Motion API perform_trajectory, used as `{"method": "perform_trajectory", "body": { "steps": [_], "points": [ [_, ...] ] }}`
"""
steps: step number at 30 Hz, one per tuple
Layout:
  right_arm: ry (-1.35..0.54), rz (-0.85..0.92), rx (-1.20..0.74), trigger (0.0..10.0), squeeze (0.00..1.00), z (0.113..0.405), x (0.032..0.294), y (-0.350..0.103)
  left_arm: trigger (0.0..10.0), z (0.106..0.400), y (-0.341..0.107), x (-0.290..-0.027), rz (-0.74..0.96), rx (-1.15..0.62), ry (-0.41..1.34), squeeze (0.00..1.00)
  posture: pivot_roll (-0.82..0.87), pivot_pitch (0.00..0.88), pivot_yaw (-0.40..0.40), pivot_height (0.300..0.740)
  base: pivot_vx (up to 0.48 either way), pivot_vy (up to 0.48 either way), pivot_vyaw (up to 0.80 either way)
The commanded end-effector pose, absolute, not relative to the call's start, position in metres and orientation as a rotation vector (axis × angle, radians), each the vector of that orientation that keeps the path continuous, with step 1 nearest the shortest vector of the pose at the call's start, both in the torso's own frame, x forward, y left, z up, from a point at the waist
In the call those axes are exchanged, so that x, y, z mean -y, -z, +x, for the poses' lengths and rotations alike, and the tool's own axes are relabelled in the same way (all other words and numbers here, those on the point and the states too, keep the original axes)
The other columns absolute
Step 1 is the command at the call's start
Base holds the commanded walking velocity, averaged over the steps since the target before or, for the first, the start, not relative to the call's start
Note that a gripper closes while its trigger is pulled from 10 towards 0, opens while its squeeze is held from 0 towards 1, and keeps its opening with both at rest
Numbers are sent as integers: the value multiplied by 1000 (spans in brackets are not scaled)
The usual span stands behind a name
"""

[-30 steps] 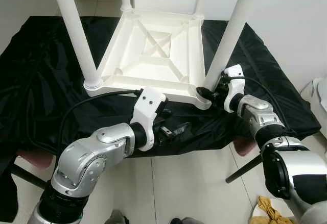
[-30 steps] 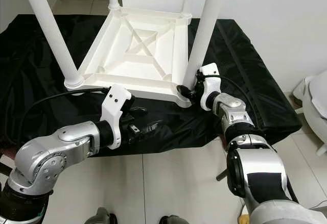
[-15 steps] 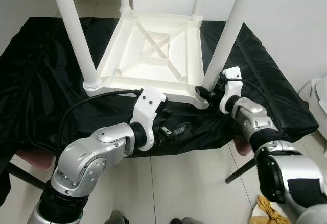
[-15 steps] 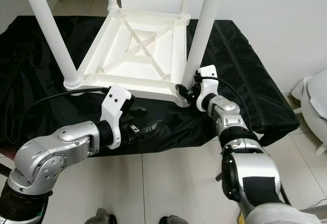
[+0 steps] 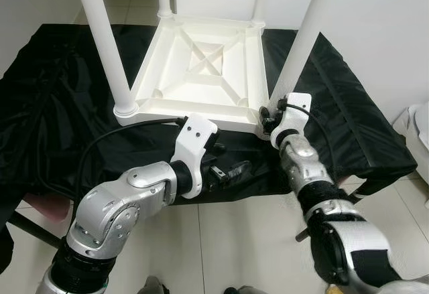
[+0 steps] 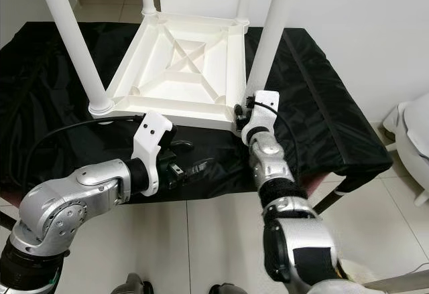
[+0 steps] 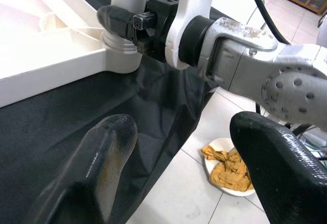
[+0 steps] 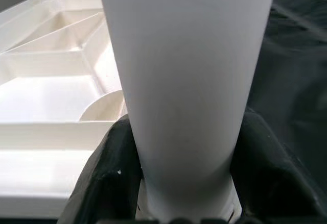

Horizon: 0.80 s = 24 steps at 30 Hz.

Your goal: Building children table

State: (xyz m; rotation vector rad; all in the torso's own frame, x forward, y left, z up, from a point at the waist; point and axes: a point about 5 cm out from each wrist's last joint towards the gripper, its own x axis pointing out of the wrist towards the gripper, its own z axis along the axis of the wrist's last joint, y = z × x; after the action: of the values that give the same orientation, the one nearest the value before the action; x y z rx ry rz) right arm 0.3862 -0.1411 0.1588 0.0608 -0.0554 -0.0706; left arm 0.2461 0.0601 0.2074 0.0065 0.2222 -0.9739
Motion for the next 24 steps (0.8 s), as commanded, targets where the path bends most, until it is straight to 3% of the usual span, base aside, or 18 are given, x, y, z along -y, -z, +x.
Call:
{"method": "perform_trajectory", "body": {
  "steps": [1,5,16,17,22,23,24],
  "points": [
    [187,90,-1,0,0,379,147,-141,10000,241,-207,-57,7,-228,1032,0,33,91,-26,740,0,0,0],
    [257,93,36,0,0,373,133,-144,10000,240,-207,-56,6,-226,1035,0,34,78,-33,740,0,0,0],
    [292,91,33,0,0,368,127,-144,10000,239,-207,-55,3,-224,1037,0,39,72,-38,740,0,0,0],
    [279,96,29,10000,0,368,126,-144,10000,239,-207,-55,3,-224,1037,0,40,71,-38,740,0,0,0],
    [257,92,33,10000,0,368,124,-146,10000,239,-207,-55,3,-225,1037,0,40,71,-38,740,0,0,0],
    [233,94,44,10000,1000,367,125,-147,10000,239,-207,-55,2,-225,1037,0,40,71,-39,740,0,0,0],
    [233,94,44,10000,1000,367,125,-147,10000,239,-207,-55,2,-225,1037,0,40,71,-39,740,0,0,0]
  ]
}}
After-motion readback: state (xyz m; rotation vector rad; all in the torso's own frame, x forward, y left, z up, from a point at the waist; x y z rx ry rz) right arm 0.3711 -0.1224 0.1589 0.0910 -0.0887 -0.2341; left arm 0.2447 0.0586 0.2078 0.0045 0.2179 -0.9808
